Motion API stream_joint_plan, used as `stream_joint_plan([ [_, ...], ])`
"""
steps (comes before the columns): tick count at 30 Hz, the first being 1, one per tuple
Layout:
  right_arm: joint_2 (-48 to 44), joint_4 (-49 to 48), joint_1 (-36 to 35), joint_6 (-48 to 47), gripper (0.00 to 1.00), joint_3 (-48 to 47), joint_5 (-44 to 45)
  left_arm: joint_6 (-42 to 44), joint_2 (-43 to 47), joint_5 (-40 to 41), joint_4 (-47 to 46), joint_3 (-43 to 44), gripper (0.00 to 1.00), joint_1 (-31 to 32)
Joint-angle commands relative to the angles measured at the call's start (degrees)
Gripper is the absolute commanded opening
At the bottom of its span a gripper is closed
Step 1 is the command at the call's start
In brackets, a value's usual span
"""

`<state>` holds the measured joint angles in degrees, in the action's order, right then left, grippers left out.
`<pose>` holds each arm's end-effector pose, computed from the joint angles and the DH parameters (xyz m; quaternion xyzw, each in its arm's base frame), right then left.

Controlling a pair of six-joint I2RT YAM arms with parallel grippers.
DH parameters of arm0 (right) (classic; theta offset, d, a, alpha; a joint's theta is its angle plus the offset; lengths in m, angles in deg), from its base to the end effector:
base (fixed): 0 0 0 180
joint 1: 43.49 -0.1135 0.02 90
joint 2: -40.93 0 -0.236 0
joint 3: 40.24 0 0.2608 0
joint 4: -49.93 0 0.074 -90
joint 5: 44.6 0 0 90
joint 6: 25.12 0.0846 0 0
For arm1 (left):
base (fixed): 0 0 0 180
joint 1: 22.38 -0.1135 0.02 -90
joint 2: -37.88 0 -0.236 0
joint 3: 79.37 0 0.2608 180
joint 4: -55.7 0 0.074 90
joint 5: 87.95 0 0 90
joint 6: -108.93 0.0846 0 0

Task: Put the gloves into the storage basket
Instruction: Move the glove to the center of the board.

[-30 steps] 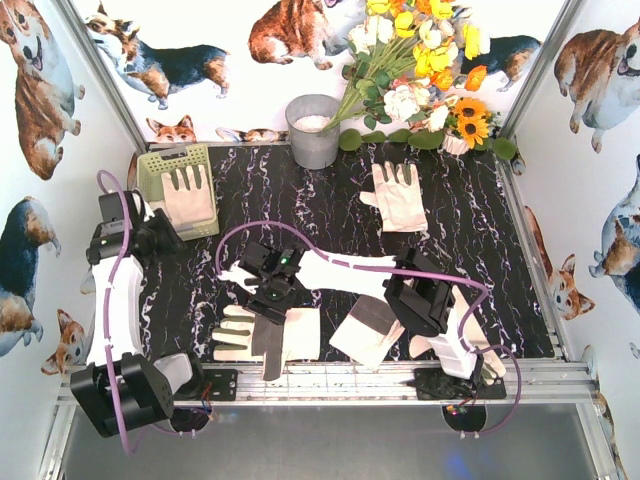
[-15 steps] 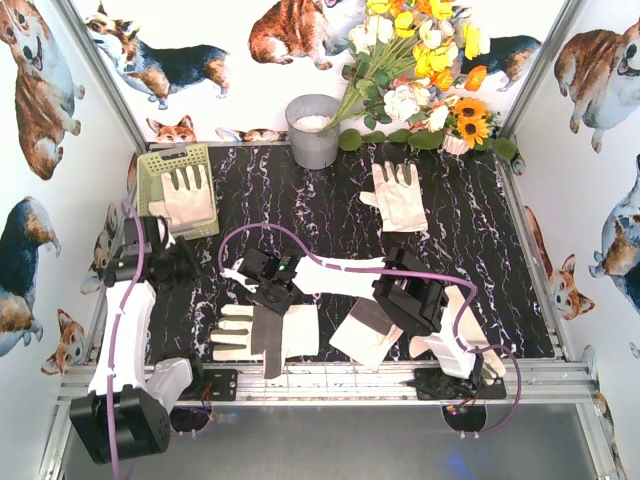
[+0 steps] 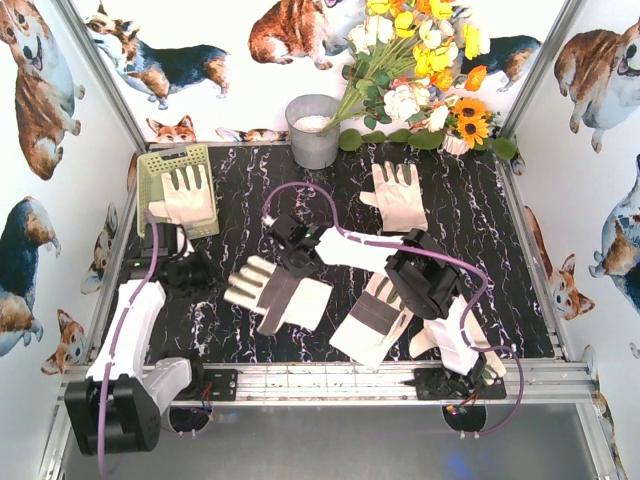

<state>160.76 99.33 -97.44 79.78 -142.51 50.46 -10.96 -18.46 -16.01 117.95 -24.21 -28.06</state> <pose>0.2697 0.3578 0.0939 -0.3189 0.9256 0.0771 0.1890 0.2205 -0.0044 0.1664 -0.2592 0.9263 -0.1969 0.1899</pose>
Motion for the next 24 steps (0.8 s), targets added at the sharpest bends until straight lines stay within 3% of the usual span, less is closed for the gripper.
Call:
stream_joint_plan([
  [1, -2.2, 2.0, 0.7, 6.0, 0.05, 2.3, 6.1, -2.3, -3.9, -7.0, -8.1, -2.4, 0.37, 4.4],
  [6, -8.7, -1.3, 2.7, 7.6, 0.14, 7.2, 0.2, -6.1, -11.3, -7.7, -17.4, -1.5, 0.37, 11.8],
  [10, -13.3, -4.6, 6.3, 8.4, 0.35, 10.8, -11.5, -8.7, -17.3, -6.4, -23.2, -0.5, 0.37, 14.4],
  [12, -13.6, -5.2, 8.1, 8.0, 0.40, 11.6, -17.2, -9.0, -20.5, -5.5, -24.4, 0.1, 0.36, 15.2],
  [24, -10.1, -2.5, 10.4, 1.7, 0.44, 12.1, -17.0, -8.9, -30.8, -3.4, -28.4, 0.8, 0.37, 18.7],
])
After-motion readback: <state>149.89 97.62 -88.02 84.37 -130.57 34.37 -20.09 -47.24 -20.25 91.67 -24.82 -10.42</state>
